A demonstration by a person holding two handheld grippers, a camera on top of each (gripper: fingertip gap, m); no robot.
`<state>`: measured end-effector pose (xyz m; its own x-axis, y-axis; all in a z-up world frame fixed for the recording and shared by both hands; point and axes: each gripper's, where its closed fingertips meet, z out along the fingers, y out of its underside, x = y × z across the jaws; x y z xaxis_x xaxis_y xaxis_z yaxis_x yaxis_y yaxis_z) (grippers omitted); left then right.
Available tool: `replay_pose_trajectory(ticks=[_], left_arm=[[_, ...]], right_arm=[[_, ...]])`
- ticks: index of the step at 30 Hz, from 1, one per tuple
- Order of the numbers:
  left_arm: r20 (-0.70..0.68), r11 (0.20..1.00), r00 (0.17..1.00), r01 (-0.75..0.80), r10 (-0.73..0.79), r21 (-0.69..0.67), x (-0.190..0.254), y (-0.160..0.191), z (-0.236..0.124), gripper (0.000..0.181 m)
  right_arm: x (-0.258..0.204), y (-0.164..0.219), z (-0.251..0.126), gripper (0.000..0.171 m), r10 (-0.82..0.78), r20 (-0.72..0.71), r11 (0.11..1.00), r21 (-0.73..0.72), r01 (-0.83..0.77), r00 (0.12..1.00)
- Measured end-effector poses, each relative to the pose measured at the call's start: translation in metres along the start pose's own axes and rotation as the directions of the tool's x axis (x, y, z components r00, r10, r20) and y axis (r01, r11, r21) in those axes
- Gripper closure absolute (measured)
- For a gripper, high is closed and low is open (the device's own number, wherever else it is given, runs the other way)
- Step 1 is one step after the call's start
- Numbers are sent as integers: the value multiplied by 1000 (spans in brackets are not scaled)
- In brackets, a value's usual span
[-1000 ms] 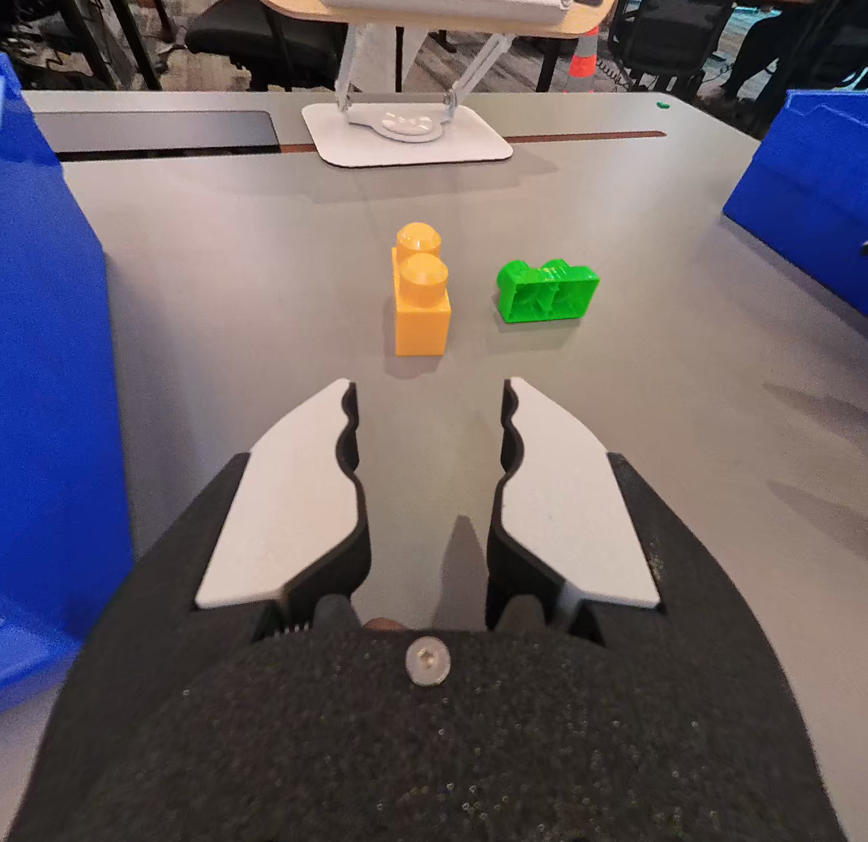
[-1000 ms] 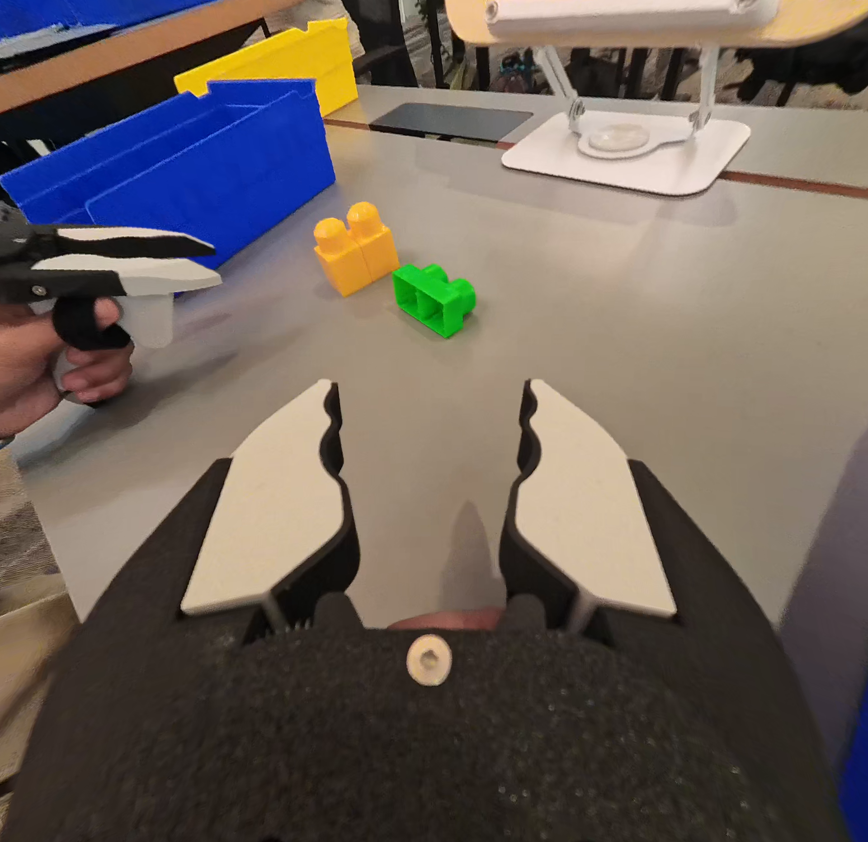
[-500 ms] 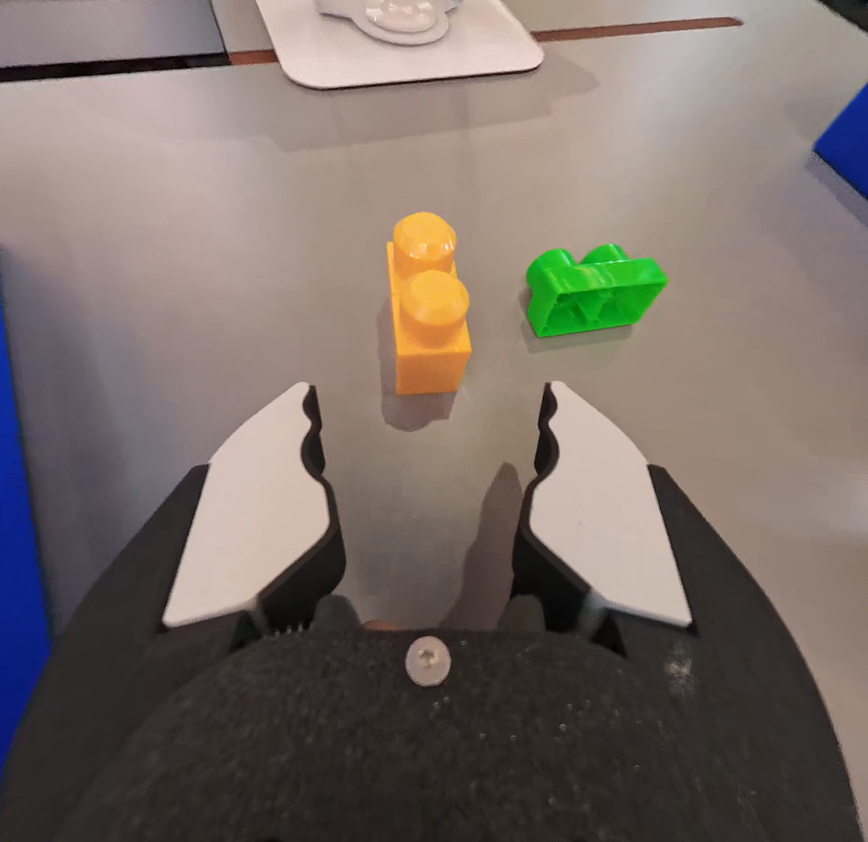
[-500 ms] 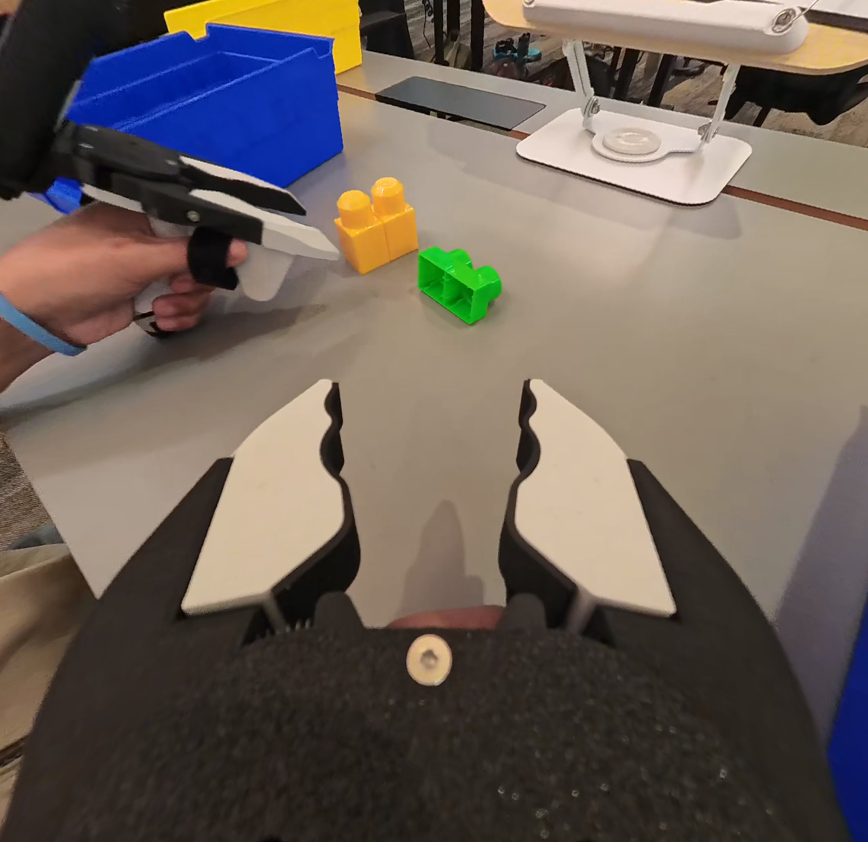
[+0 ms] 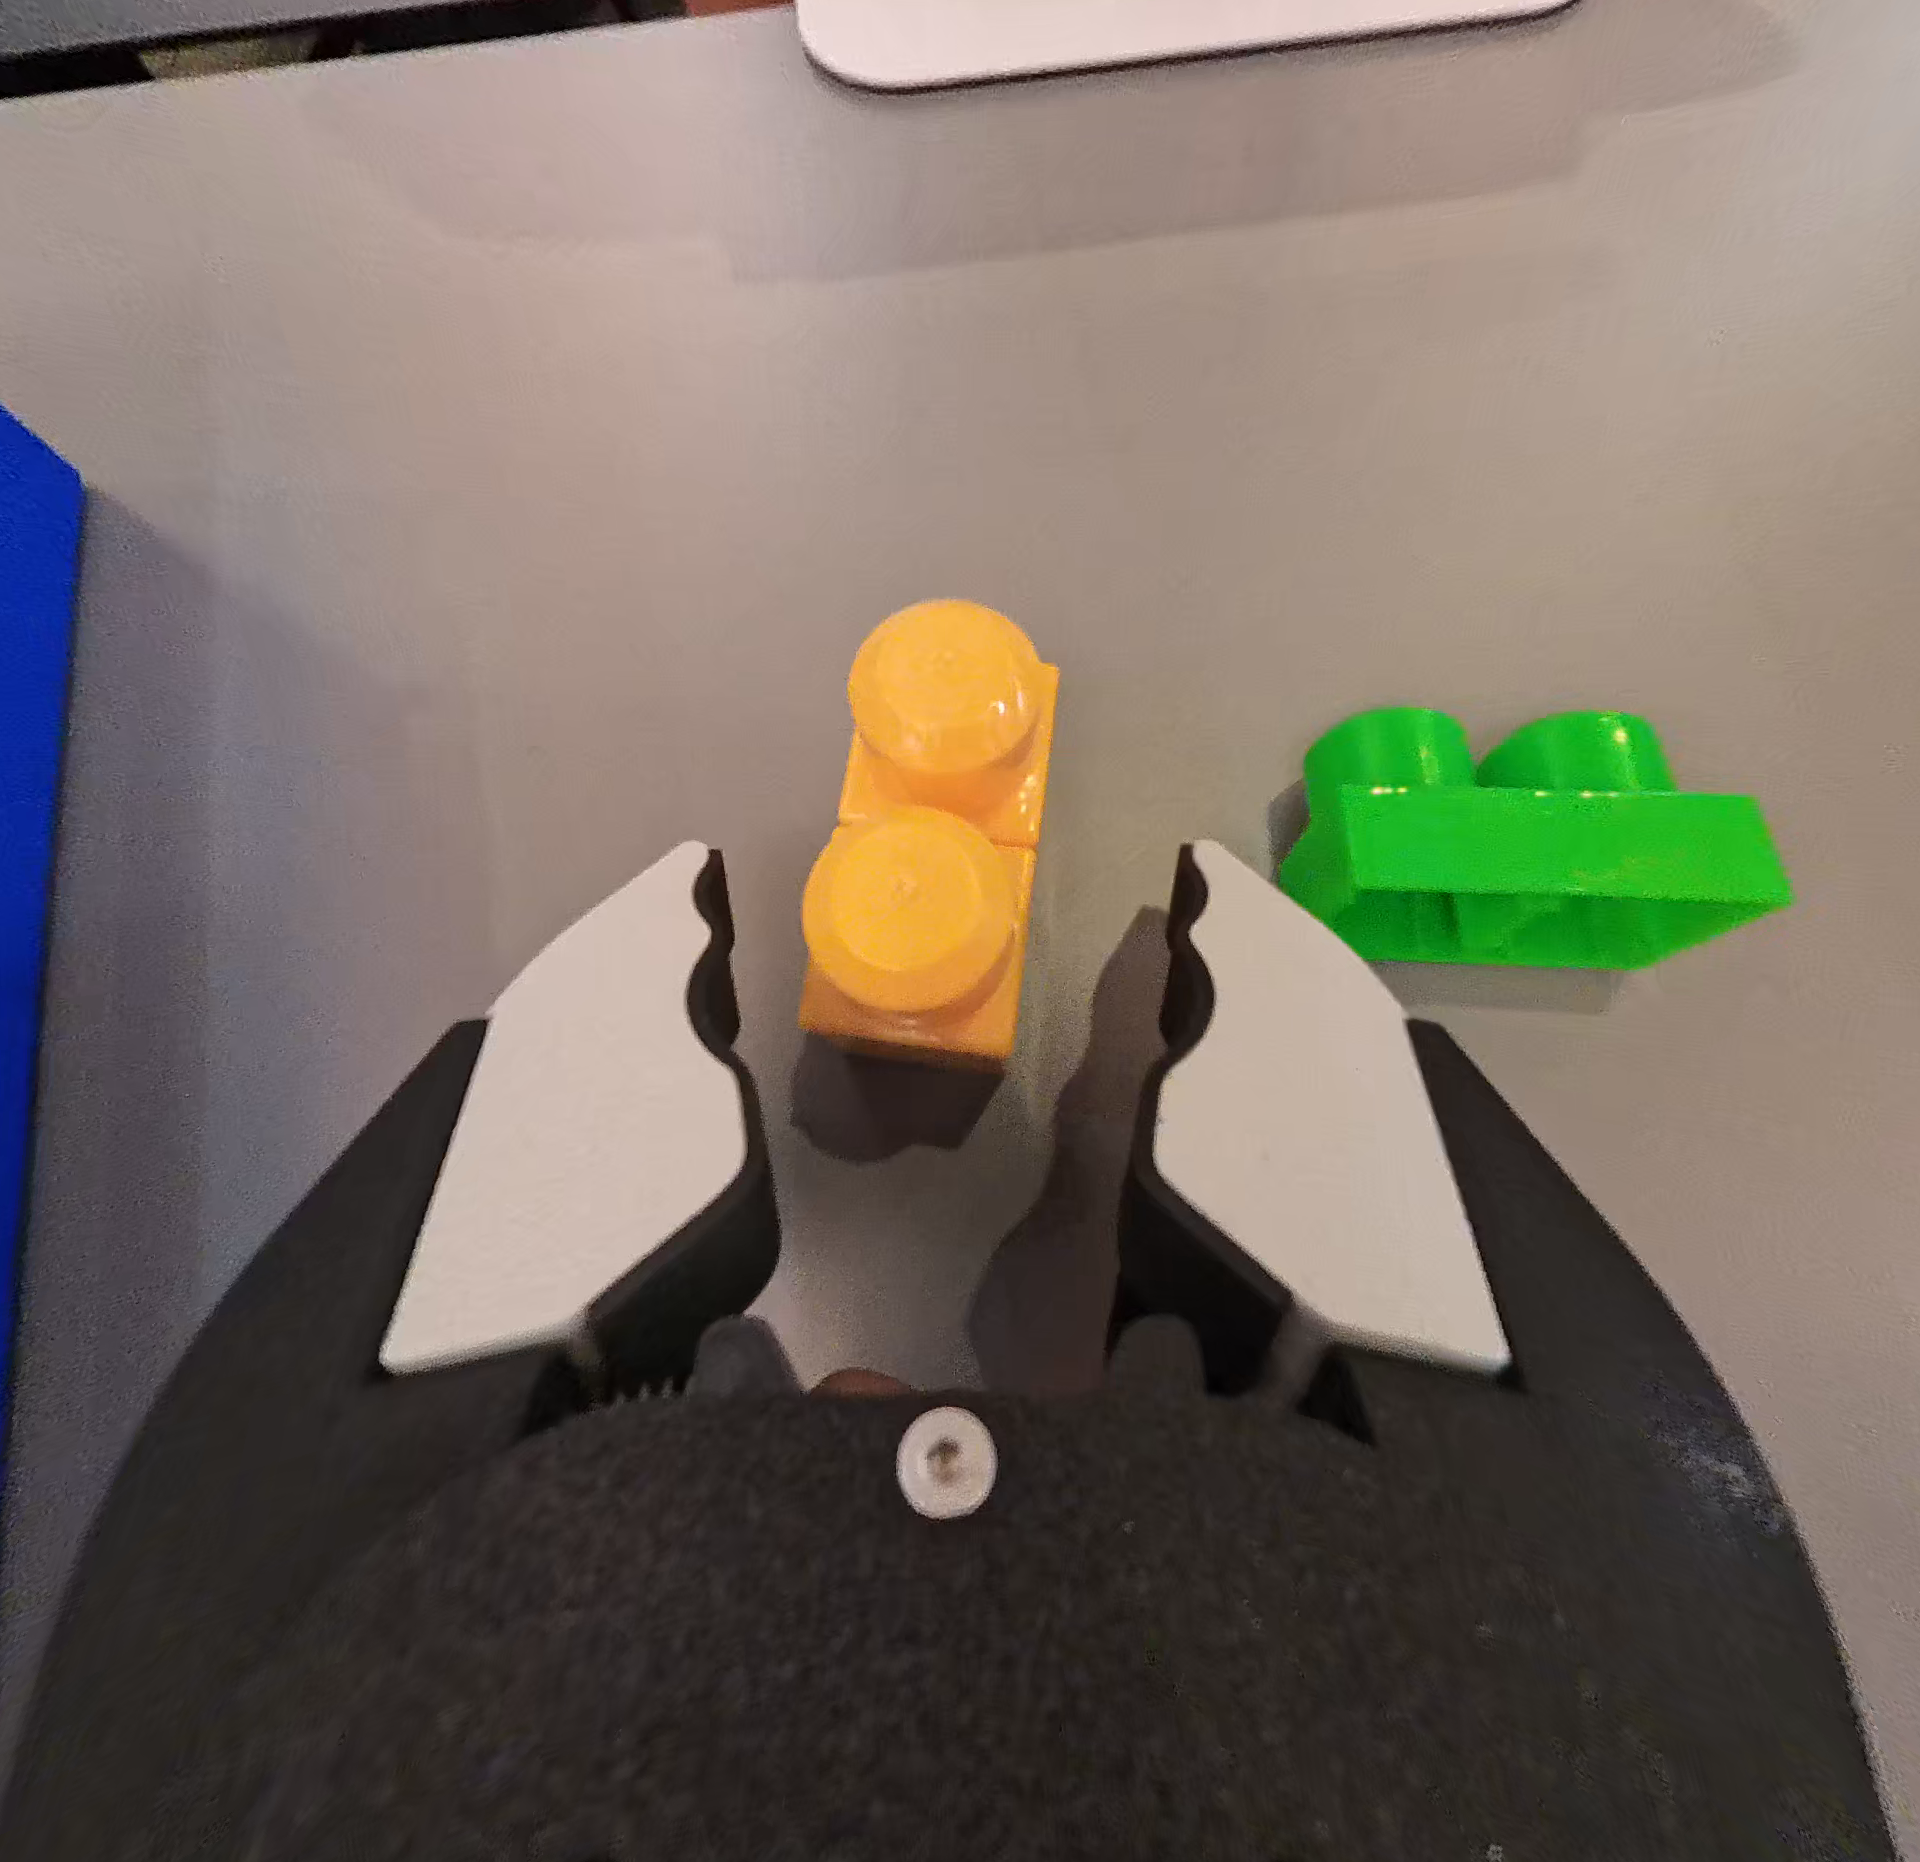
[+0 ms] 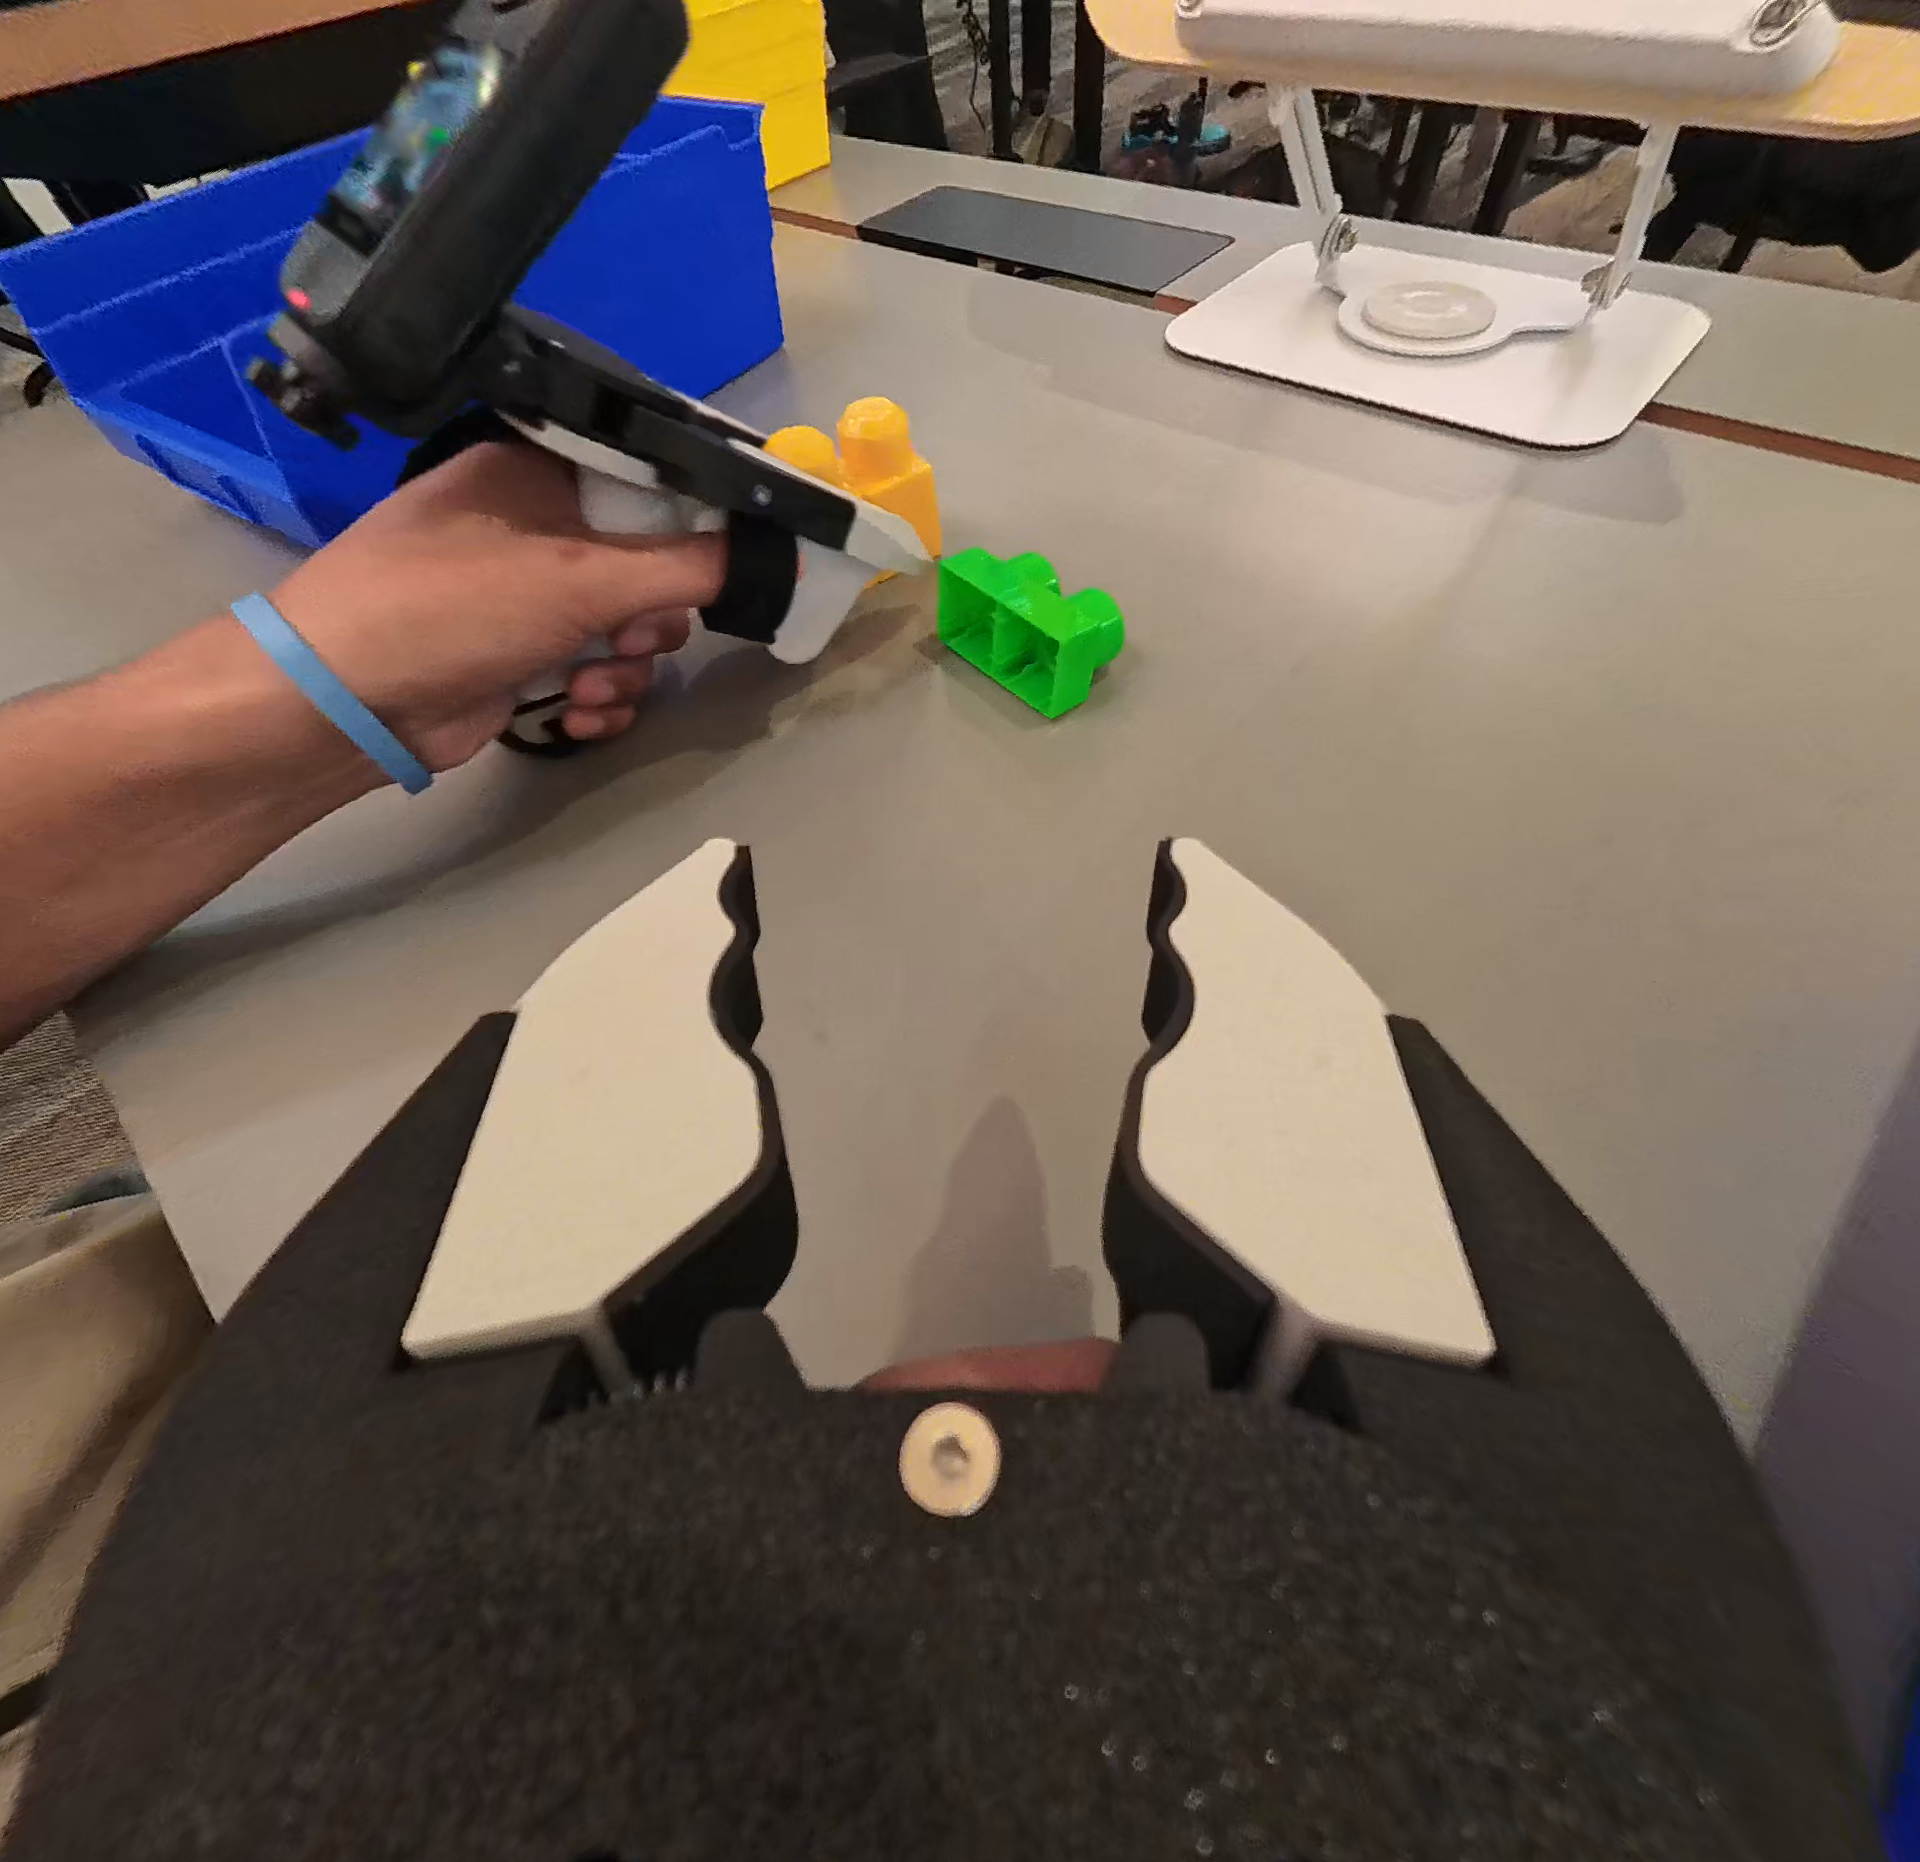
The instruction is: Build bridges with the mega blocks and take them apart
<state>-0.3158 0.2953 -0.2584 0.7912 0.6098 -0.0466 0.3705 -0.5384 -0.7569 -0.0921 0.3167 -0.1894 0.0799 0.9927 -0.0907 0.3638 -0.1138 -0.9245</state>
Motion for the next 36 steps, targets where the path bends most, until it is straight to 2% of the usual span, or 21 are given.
replay_pose_trajectory(ticks=[2, 12, 13, 14, 15, 27, 32, 36], left_arm=[[16, 999, 1000, -5, 5, -35, -1, 3, 5, 102], [11, 999, 1000, 10, -9, -45, 1, -2, 12, 112], [2, 998, 1000, 8, -8, -55, 1, -1, 13, 117], [-5, 998, 1000, 8, -9, -62, 2, 0, 13, 139], [-10, 998, 1000, 19, -19, -53, 2, -2, 13, 140], [-58, 998, 997, 40, -43, -55, 3, -1, 12, 141], [-95, 1000, 995, 10, -11, -14, 2, -4, 3, 141], [-107, 997, 991, -80, 82, 21, 0, -12, -13, 141]], right_arm=[[-1, 2, 0, 99, 14, 15, 1000, 1, -14, 1000], [2, 6, -1, 99, 62, 42, 998, 3, -62, 997], [3, 6, -1, 99, 63, 40, 998, 3, -63, 997], [3, 6, -2, 99, 63, 38, 998, 3, -63, 997], [4, 6, -2, 99, 62, 36, 998, 4, -62, 997], [3, 7, -1, 100, 59, 33, 998, -1, -59, 998], [5, 8, -2, 100, 60, 27, 998, -3, -60, 998], [6, 7, -3, 100, 55, 20, 998, -1, -55, 998]])
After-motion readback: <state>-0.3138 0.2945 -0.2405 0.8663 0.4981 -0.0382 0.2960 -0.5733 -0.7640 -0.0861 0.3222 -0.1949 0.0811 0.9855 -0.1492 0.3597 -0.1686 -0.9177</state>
